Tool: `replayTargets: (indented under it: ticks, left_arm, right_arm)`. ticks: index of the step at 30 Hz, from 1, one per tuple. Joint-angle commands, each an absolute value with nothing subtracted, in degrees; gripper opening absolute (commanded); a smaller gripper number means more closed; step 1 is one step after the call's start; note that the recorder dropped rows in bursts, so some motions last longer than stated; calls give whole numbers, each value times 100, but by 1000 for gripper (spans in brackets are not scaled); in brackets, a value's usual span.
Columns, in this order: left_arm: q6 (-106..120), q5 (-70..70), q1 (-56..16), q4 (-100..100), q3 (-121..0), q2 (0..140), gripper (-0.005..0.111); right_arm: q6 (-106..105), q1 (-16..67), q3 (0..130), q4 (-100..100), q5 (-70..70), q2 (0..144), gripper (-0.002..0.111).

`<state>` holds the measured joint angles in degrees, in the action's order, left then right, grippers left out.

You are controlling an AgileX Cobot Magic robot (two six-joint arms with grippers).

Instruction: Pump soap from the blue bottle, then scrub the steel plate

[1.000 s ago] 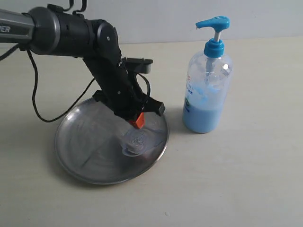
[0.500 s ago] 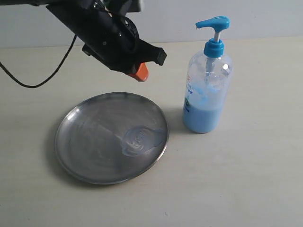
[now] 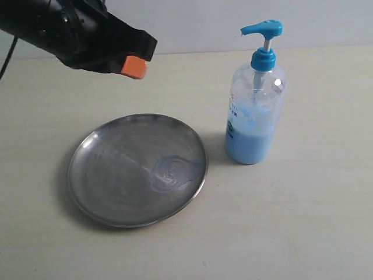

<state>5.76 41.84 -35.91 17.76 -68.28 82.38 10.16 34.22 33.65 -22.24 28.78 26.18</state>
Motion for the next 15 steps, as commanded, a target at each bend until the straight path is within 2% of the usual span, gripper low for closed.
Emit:
replayTargets:
  ticks: [1,15]
  left_arm:
    - [573,4015,-3597,1684,-6547,7616,0]
    - [769,3570,-3597,1271,-5436,5544,0]
  right_arm:
    - [1007,3401,3335,-2286,2835,2605,0]
    - [1047,3401,3335,-2284,2777,2605,0]
